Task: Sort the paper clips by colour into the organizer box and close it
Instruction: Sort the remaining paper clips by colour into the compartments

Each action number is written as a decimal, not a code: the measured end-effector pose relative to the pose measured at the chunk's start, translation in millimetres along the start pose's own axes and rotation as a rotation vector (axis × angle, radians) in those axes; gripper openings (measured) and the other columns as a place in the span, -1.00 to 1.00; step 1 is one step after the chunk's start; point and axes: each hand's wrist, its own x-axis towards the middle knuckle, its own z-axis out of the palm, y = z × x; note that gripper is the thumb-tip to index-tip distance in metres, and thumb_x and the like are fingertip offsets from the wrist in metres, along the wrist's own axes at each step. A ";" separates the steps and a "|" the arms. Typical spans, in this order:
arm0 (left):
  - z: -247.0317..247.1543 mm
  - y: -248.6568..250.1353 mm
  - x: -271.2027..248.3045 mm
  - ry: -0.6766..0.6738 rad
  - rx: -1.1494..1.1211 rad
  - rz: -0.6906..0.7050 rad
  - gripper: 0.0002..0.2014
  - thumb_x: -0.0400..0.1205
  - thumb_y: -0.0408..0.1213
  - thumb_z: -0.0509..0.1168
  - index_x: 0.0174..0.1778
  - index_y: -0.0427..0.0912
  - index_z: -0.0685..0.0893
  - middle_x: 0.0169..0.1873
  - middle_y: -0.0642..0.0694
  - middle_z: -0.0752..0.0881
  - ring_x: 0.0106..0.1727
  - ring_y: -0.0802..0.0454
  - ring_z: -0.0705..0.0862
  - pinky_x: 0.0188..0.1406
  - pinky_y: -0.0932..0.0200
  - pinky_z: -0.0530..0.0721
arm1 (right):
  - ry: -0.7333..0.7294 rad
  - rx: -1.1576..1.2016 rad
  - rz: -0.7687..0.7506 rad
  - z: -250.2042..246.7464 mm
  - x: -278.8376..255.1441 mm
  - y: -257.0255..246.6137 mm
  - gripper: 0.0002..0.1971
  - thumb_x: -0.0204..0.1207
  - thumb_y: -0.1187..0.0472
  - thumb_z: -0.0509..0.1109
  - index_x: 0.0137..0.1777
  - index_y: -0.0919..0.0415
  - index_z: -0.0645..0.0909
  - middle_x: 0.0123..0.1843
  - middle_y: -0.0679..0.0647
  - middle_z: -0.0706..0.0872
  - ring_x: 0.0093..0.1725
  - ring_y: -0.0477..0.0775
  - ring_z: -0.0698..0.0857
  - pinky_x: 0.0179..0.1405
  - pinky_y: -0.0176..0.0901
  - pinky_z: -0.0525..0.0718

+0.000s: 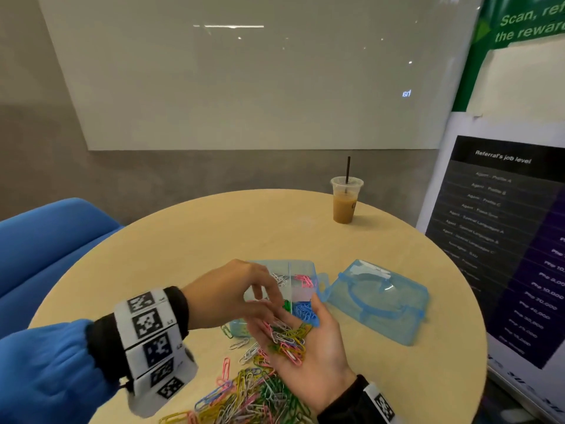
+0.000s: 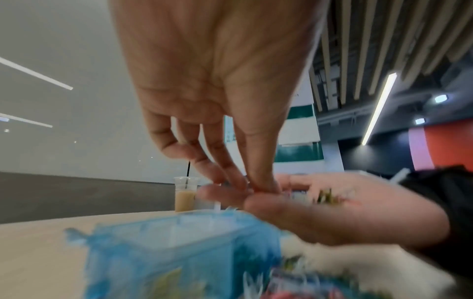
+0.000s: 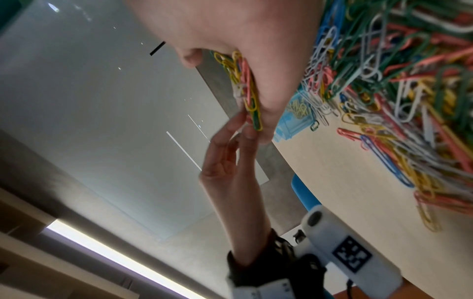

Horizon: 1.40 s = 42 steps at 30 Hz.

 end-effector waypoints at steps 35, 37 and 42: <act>27.3 26.2 -18.8 0.043 -0.019 0.035 -0.85 0.64 0.01 0.34 0.06 0.11 0.71 -0.11 0.17 0.69 -0.11 0.24 0.59 -0.13 0.24 0.57 | 0.040 0.062 -0.019 2.4 0.8 5.0 -0.29 0.60 -0.20 0.25 -0.26 0.57 0.72 -0.28 0.33 0.70 -0.24 0.26 0.75 0.00 -0.04 0.65; 28.6 25.4 -18.4 0.043 -0.070 0.020 -0.86 0.62 0.01 0.36 0.04 0.13 0.74 -0.12 0.18 0.73 -0.12 0.24 0.64 -0.13 0.23 0.61 | 0.023 0.031 -0.029 5.4 -2.1 3.8 -0.25 0.61 -0.21 0.19 -0.38 0.54 0.72 -0.36 0.31 0.69 -0.34 0.24 0.78 -0.10 -0.09 0.62; 31.3 24.2 -18.7 0.041 -0.251 -0.025 -0.91 0.57 -0.04 0.44 -0.07 0.11 0.81 -0.13 0.22 0.82 -0.16 0.32 0.72 -0.06 0.11 0.71 | -0.025 0.024 -0.024 7.6 -5.0 4.9 -0.25 0.63 -0.19 0.18 -0.39 0.56 0.69 -0.21 0.43 0.75 -0.24 0.33 0.82 0.04 -0.01 0.63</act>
